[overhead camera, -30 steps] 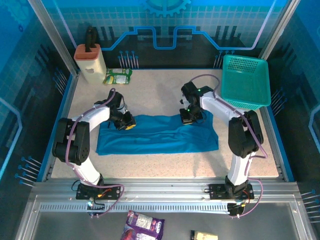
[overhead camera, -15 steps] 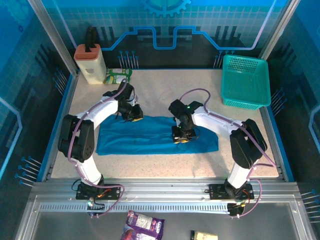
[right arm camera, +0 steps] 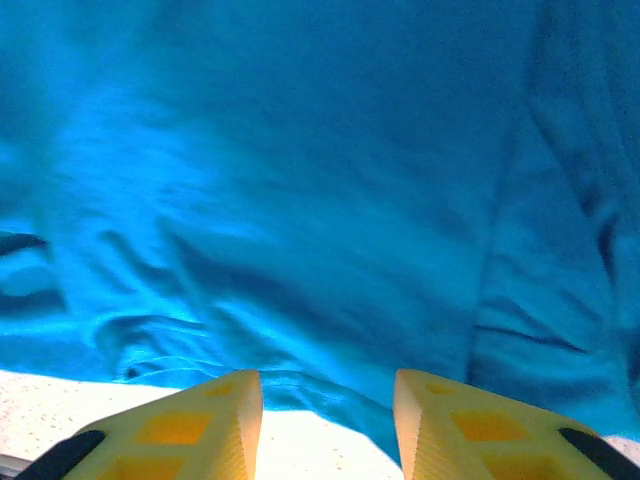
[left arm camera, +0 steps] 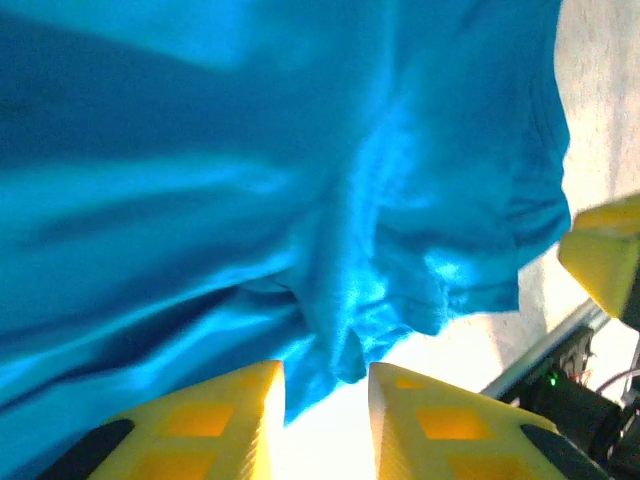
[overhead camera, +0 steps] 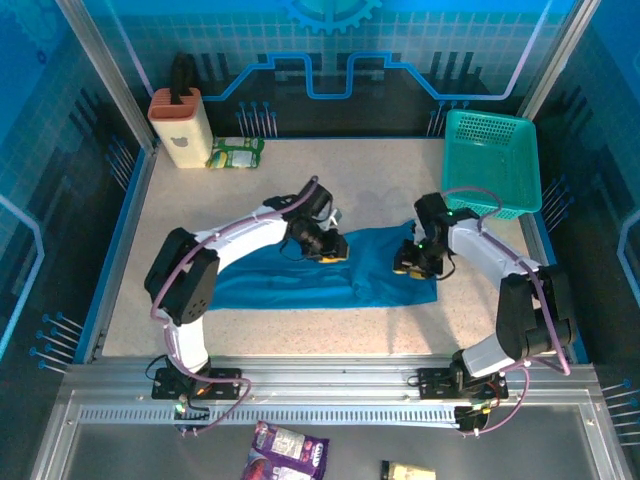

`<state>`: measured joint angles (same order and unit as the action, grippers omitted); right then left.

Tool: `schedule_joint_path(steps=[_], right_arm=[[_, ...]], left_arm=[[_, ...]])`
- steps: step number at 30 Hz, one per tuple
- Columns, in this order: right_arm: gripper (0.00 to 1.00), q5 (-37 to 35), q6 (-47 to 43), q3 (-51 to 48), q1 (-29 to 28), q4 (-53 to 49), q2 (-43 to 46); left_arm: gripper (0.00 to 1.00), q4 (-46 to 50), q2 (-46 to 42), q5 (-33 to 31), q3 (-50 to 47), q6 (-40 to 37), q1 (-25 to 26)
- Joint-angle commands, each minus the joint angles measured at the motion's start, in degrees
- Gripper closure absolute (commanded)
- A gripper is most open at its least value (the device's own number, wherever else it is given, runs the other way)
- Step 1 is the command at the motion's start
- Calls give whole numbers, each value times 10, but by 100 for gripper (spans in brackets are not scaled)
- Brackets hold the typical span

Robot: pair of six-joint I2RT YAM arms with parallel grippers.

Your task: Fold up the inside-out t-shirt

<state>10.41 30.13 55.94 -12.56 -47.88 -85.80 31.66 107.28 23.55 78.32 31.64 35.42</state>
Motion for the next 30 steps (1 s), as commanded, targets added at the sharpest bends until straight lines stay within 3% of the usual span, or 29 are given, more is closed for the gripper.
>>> schedule_joint_path(steps=[1, 12, 17, 21, 25, 27, 30], right_arm=[[59, 55, -21, -43, 30, 34, 21], [56, 62, -40, -115, 65, 78, 2], [60, 88, -36, -127, 67, 109, -10], [70, 94, -36, -125, 67, 112, -12], [89, 93, -37, -122, 67, 104, 2], [98, 94, -38, -119, 67, 96, 11], [100, 95, -39, -112, 68, 80, 27]], left_arm=[[69, -36, 36, 45, 15, 49, 27], [67, -25, 84, 25, 7, 57, 51], [67, -29, 87, 25, 2, 61, 51], [65, -13, 84, -1, 2, 59, 50], [62, -15, 94, 11, 4, 60, 52], [64, -40, 93, 28, -4, 71, 51], [72, -60, 93, 39, -7, 81, 51]])
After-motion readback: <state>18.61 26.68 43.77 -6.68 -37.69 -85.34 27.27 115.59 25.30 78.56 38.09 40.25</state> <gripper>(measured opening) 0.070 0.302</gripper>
